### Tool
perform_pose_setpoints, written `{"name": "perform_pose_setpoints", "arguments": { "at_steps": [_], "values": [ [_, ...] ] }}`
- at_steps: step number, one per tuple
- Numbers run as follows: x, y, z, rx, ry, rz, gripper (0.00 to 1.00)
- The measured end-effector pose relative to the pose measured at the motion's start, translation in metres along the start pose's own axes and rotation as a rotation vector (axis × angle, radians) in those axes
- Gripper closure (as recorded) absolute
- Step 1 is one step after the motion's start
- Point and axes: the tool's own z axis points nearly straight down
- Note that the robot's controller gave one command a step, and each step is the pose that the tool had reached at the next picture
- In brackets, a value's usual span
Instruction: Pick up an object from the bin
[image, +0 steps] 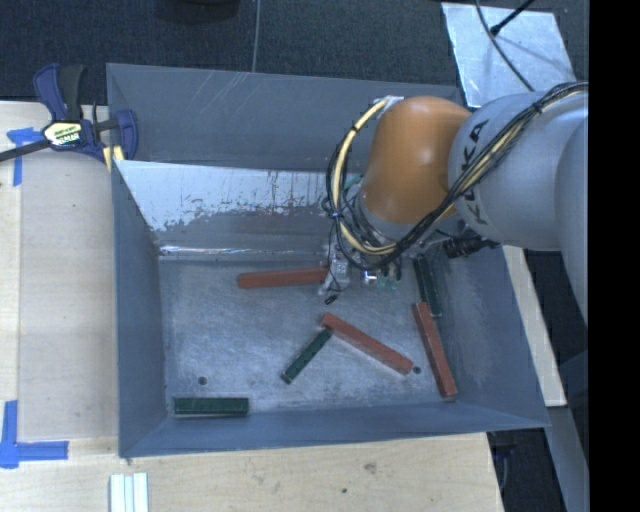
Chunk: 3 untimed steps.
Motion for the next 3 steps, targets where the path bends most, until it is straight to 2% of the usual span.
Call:
{"name": "perform_pose_setpoints", "arguments": {
  "at_steps": [1, 2, 3],
  "values": [
    [-0.016, 0.010, -0.064, -0.001, 0.003, 0.003, 1.00],
    [-0.016, 0.009, -0.063, 0.000, 0.005, 0.005, 0.00],
    [0.027, -0.023, 0.060, 0.002, 0.012, 0.223, 0.00]
  ]
}}
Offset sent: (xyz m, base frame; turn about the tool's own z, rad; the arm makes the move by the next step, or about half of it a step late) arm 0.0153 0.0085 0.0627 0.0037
